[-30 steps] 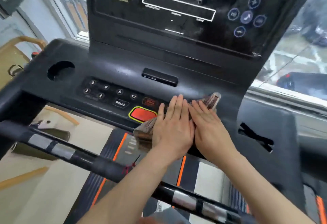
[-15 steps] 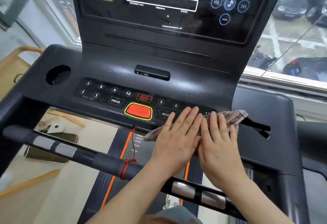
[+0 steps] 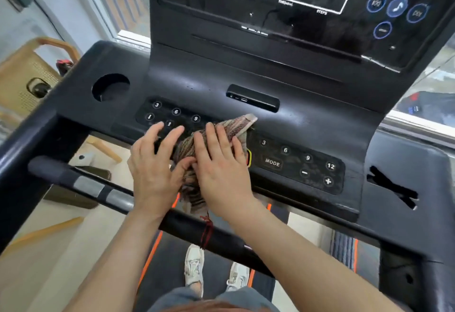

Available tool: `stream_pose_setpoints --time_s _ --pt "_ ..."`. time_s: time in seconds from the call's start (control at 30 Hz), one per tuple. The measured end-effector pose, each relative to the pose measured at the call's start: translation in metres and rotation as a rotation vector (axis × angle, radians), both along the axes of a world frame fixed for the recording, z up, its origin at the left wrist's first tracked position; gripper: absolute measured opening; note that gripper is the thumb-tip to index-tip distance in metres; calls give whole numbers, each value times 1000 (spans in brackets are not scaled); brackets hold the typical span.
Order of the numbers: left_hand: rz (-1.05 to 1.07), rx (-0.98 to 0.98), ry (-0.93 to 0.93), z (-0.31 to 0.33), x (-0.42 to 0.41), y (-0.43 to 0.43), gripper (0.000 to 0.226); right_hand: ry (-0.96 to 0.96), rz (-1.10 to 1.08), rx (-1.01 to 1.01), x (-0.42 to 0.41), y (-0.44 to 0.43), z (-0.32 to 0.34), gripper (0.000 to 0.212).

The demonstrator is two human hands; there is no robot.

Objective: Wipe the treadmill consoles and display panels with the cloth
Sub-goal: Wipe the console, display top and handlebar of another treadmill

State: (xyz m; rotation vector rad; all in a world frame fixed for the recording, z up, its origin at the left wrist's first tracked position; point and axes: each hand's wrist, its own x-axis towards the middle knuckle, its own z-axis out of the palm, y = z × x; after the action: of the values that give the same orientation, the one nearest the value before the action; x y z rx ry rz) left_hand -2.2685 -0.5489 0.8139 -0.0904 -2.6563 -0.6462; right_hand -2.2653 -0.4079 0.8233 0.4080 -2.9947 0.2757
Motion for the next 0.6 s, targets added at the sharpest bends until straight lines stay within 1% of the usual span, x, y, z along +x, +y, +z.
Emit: stream_pose_setpoints --time_s 0.07,0.1,0.13,0.2,0.27,0.33,0.4,0.5,0.53,0.6 --pt "60 77 8 0 -8 -21 52 -40 58 -33 -14 -25 4 54" --pt "89 121 2 1 -10 -25 47 -76 80 -42 -19 -32 5 55" --pt "116 166 -27 3 -11 -23 38 -96 93 -40 -21 -33 5 56" --pt "122 223 -103 3 -5 -5 15 -63 110 -24 -17 -18 5 56" --pt "58 231 -103 0 5 22 5 -68 101 -74 -6 9 5 57" --pt "-49 246 -94 -2 17 55 2 -70 61 -96 8 41 4 55" --pt "-141 212 -114 1 31 91 7 -43 -25 -74 29 78 1 65" --pt "-274 113 -98 6 44 136 11 -69 -133 -13 67 128 1 77" --pt "-319 76 -91 8 47 146 11 -61 -152 6 78 139 1 76" --pt "-399 28 -84 9 50 157 11 -28 -185 17 93 150 2 67"
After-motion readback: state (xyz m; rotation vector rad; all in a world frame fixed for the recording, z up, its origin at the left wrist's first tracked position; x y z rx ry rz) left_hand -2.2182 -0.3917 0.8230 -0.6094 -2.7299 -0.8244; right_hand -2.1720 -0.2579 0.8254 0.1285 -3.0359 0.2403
